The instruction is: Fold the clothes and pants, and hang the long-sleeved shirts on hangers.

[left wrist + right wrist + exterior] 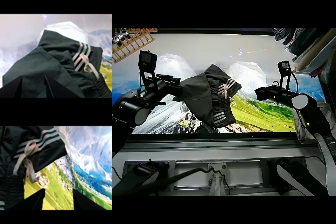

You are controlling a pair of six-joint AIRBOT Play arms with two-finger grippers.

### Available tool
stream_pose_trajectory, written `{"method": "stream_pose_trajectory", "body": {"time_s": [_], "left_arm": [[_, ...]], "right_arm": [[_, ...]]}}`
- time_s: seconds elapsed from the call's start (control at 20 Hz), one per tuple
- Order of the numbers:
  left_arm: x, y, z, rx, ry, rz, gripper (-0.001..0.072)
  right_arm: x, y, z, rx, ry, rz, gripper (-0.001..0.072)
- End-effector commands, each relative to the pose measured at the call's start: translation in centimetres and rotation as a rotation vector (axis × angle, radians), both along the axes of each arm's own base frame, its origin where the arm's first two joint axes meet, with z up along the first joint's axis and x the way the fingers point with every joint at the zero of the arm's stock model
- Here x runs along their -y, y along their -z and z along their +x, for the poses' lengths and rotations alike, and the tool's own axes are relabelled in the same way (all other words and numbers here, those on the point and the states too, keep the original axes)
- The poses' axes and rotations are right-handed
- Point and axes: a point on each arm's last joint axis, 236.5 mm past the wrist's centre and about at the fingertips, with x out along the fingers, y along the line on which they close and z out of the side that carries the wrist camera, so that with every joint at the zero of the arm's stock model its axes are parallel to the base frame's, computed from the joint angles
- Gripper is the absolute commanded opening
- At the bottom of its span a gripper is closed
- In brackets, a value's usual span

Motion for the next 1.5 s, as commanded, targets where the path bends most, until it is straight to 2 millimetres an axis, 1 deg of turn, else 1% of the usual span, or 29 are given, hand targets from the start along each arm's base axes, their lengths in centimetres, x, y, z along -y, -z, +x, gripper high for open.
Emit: {"method": "stream_pose_trajectory", "body": {"time_s": [0.0, 0.95, 1.0, 1.1, 1.2, 1.25, 1.35, 1.4, 1.45], "left_arm": [[0.0, 0.0, 0.0, 0.001, -0.001, 0.001, 0.0287], [0.0, 0.0, 0.0, 0.000, -0.002, -0.003, 0.0287], [0.0, 0.0, 0.0, 0.000, -0.002, -0.003, 0.0287], [0.0, 0.0, 0.0, 0.000, -0.002, -0.003, 0.0287], [0.0, 0.0, 0.0, 0.000, -0.002, -0.003, 0.0287], [0.0, 0.0, 0.0, 0.000, -0.002, -0.003, 0.0287], [0.0, -0.1, 0.1, 0.003, -0.002, -0.004, 0.0287], [0.0, 0.0, 0.0, -0.003, -0.003, -0.002, 0.0288], [-0.2, 0.7, -0.3, -0.033, -0.005, 0.005, 0.0287]], "right_arm": [[0.0, -0.1, 0.0, 0.001, -0.001, 0.001, 0.0426], [-0.1, -0.1, 0.0, 0.002, 0.000, 0.003, 0.0426], [0.1, -0.4, 0.4, 0.018, 0.011, 0.004, 0.0426], [1.1, -1.8, 2.2, 0.107, 0.068, 0.000, 0.0426], [1.0, -2.5, 2.7, 0.127, 0.096, 0.039, 0.0426], [0.8, -2.6, 2.6, 0.124, 0.100, 0.057, 0.0426], [0.4, -2.1, 2.1, 0.095, 0.080, 0.057, 0.0426], [0.0, -1.6, 1.5, 0.062, 0.060, 0.061, 0.0426], [-0.7, -0.8, 0.5, 0.003, 0.050, 0.093, 0.0426]]}}
